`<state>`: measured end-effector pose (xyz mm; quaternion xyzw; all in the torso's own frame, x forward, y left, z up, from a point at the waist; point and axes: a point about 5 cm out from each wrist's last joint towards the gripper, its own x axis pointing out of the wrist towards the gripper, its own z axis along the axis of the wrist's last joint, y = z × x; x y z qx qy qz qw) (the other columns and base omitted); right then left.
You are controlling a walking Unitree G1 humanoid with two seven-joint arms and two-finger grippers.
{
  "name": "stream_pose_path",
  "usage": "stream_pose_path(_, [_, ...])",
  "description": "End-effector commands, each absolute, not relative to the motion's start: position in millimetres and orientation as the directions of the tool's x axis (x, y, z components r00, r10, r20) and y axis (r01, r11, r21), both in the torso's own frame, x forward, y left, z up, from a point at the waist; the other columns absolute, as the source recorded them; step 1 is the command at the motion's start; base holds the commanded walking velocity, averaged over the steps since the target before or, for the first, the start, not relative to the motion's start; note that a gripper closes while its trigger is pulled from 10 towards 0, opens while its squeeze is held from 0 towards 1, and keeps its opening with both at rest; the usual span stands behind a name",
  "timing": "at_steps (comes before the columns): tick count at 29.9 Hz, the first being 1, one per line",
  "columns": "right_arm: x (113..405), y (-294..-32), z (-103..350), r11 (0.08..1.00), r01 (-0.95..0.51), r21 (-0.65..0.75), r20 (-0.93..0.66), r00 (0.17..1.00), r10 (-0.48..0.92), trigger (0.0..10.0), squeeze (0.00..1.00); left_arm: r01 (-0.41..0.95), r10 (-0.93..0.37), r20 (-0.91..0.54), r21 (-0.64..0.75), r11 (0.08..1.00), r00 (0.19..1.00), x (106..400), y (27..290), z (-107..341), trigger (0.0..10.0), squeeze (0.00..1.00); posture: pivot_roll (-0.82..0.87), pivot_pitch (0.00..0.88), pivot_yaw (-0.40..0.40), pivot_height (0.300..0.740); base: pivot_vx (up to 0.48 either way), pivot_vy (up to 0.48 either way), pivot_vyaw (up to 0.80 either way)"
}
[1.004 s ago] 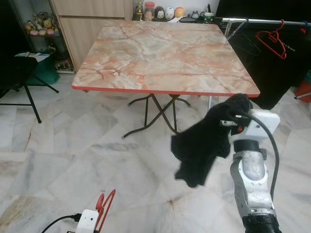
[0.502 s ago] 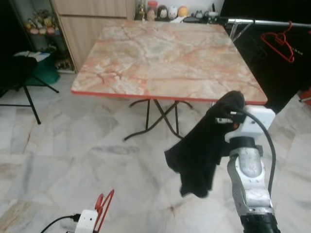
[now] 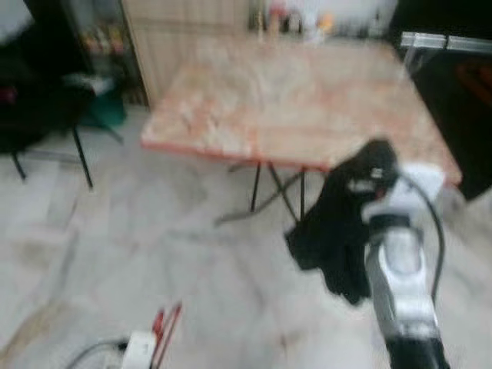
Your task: Hang hanger
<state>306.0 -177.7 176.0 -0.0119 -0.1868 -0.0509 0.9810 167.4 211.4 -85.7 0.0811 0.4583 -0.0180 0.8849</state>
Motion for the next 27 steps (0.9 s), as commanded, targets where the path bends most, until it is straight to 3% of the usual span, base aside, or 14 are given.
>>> stream_pose_path(1, [305.5,-178.9,185.5,0.994,0.108,-0.006,0.404,0.910,-0.096,10.0,0.00,0.118,0.044,-0.826,0.132,0.984,0.562,163.6,212.8,-87.3,10.0,0.00,0.04,0.040,-0.044,0.740,0.000,0.000,0.00])
stream_pose_path(9, [305.9,-185.1,179.6,0.987,0.153,0.043,0.368,0.916,-0.158,10.0,0.00,0.117,0.043,-0.831,0.130,0.985,0.555,160.2,215.1,-88.3,10.0,0.00,0.04,0.040,-0.043,0.740,0.000,0.000,0.00])
stream_pose_path(14, [307.3,-183.4,177.8,0.989,0.146,0.029,0.354,0.924,-0.147,10.0,0.00,0.116,0.044,-0.832,0.128,0.985,0.553,158.7,217.0,-88.5,10.0,0.00,0.05,0.040,-0.043,0.740,0.240,0.000,-0.42])
stream_pose_path(27, [305.8,-180.2,182.2,0.991,0.134,0.023,0.387,0.913,-0.133,10.0,0.00,0.122,0.038,-0.833,0.126,0.985,0.553,161.0,211.0,-88.9,10.0,0.00,0.04,0.040,-0.044,0.740,0.250,0.000,0.00])
